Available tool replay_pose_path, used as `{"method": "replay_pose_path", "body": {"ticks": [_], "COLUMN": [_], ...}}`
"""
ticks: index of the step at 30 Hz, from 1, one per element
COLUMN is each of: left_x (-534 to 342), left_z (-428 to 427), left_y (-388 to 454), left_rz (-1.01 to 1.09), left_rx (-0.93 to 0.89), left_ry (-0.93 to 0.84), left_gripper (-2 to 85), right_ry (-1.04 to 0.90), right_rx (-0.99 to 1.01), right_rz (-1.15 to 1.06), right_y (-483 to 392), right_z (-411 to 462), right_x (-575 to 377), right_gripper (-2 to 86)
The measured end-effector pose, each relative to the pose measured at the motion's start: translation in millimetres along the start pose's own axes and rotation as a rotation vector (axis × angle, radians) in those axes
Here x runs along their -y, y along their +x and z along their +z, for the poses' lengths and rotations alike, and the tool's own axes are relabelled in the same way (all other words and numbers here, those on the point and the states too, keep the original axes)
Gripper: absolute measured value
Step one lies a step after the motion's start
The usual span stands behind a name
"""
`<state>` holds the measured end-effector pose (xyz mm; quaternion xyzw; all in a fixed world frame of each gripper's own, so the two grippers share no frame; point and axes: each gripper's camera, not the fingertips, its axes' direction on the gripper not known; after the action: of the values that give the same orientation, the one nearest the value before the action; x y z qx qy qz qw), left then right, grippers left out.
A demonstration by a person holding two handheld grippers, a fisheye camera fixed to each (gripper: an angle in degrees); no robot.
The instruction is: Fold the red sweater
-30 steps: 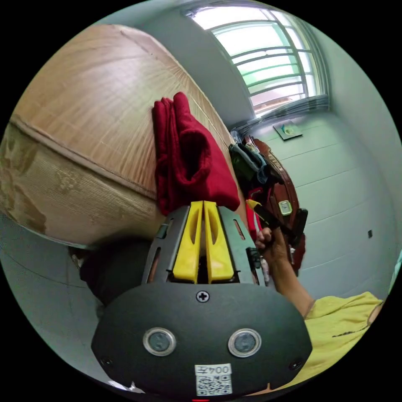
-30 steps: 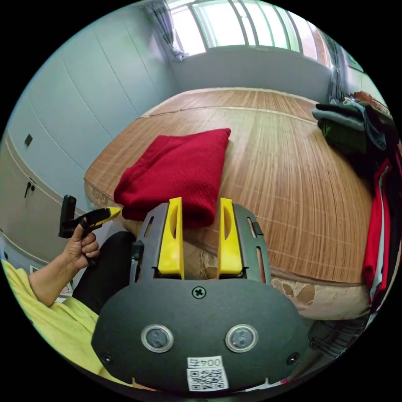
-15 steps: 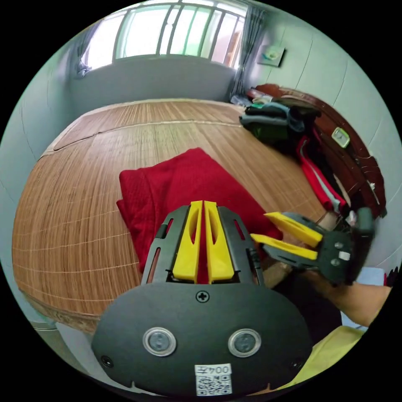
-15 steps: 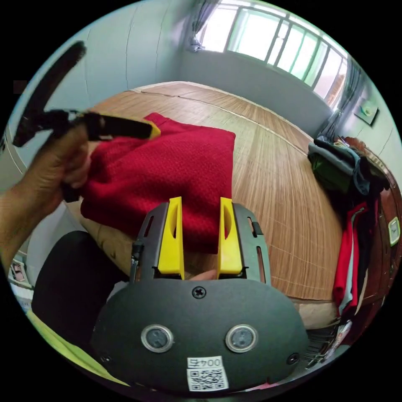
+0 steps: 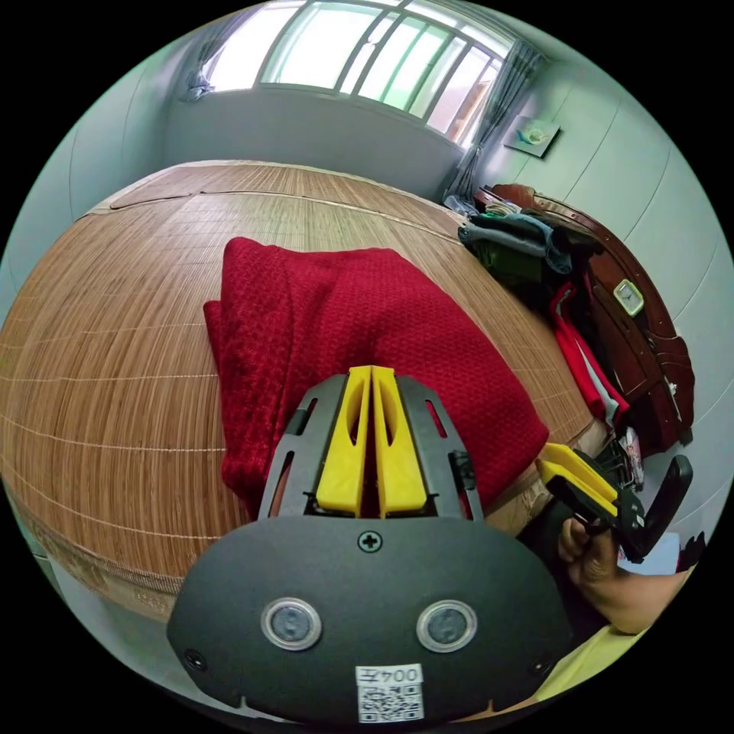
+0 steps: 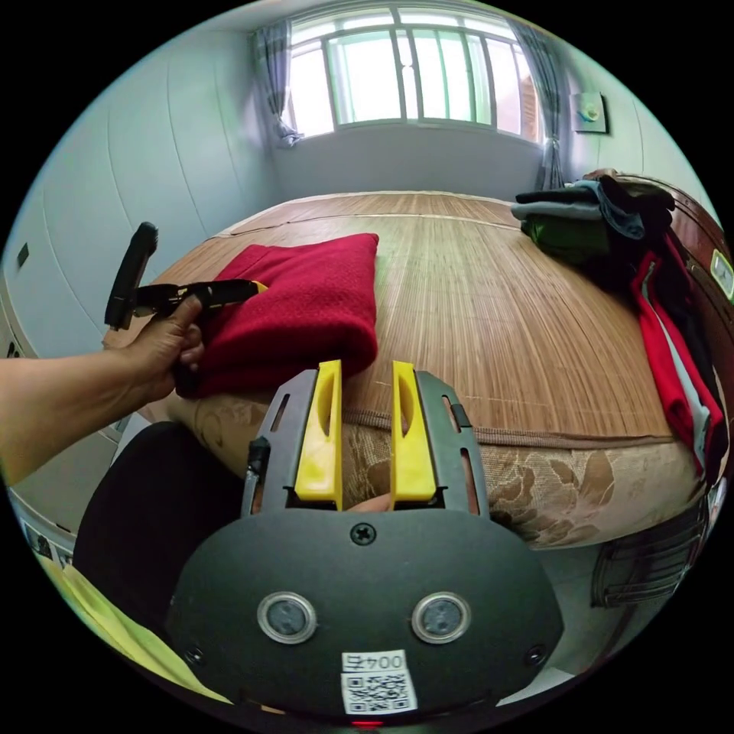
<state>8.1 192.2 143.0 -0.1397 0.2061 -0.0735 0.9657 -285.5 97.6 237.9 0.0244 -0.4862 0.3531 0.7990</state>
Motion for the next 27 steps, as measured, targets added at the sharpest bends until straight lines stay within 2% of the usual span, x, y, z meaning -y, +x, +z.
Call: {"method": "replay_pose_path", "body": {"ticks": [4, 9, 18, 20, 23, 27], "left_x": [1, 2, 2, 3, 3, 2], "left_z": [4, 8, 12, 13, 13, 13], "left_y": [-6, -11, -19, -20, -24, -30], "left_rz": [-0.028, -0.046, -0.056, -0.047, -0.045, -0.055], "left_rx": [-0.057, -0.094, -0.116, -0.132, -0.134, -0.136], "left_ry": [-0.005, -0.006, -0.004, -0.013, -0.011, -0.01], "left_gripper": [0.2, 0.2, 0.3, 0.3, 0.4, 0.4], "right_ry": [0.009, -0.014, 0.078, -0.079, -0.136, -0.167], "right_rx": [-0.001, -0.05, -0.295, -0.16, -0.014, 0.033], "right_rz": [0.028, -0.042, -0.415, -0.268, -0.095, 0.06], "right_y": [7, 9, -12, 40, 80, 123], "right_z": [-2, -3, -45, -26, -27, -46], "right_x": [14, 28, 62, 70, 73, 77], "right_gripper": [10.1, 9.6, 4.6, 4.0, 3.1, 1.0]}}
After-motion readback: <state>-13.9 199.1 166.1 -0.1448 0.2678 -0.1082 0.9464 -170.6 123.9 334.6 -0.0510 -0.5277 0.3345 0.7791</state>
